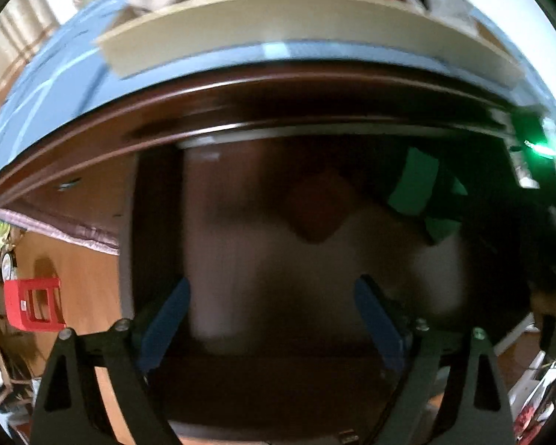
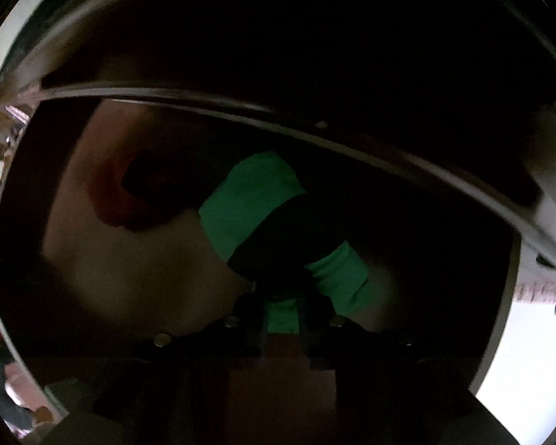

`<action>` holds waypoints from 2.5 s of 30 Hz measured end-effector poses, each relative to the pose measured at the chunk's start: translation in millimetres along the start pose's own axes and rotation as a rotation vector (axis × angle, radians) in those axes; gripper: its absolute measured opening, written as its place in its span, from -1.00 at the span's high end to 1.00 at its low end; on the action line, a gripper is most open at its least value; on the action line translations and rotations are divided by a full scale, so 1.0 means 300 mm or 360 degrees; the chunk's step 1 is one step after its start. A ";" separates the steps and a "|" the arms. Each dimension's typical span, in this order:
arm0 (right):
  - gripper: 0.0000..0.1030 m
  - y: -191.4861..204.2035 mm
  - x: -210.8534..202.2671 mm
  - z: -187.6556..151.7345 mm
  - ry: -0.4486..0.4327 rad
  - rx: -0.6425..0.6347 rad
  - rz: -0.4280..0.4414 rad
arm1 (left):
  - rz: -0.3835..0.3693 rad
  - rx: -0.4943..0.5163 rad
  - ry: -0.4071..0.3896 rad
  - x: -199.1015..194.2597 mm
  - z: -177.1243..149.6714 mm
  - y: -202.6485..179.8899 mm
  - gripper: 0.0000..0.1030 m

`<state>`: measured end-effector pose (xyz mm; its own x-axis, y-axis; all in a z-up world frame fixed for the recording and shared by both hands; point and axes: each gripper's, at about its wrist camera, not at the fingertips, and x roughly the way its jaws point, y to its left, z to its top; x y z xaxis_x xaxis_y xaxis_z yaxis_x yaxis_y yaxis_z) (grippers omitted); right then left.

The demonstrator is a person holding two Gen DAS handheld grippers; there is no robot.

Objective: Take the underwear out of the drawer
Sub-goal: 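Reach into the drawer and grasp the green-and-black sock with the right tool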

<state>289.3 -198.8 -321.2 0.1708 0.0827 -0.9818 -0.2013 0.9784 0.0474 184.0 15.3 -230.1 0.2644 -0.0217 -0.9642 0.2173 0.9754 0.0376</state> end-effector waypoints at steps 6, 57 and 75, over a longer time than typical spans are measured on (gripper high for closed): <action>0.79 -0.023 -0.076 -0.061 -0.0020 0.0118 0.0137 | 0.0102 0.0427 -0.0101 0.057 0.062 -0.090 -0.73; 0.58 0.124 -0.009 0.040 0.0081 -0.0343 -0.0020 | -0.0268 0.1097 -0.0147 0.360 0.058 -0.231 0.58; 0.89 -0.006 -0.149 -0.114 -0.0012 0.0338 0.0551 | -0.0413 0.0912 -0.0119 0.203 0.080 -0.078 0.68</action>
<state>248.9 -210.8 -283.6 0.1350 0.4145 -0.9000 -0.0445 0.9099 0.4124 217.6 -14.0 -283.4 0.1961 -0.2770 -0.9406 0.7464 0.6643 -0.0400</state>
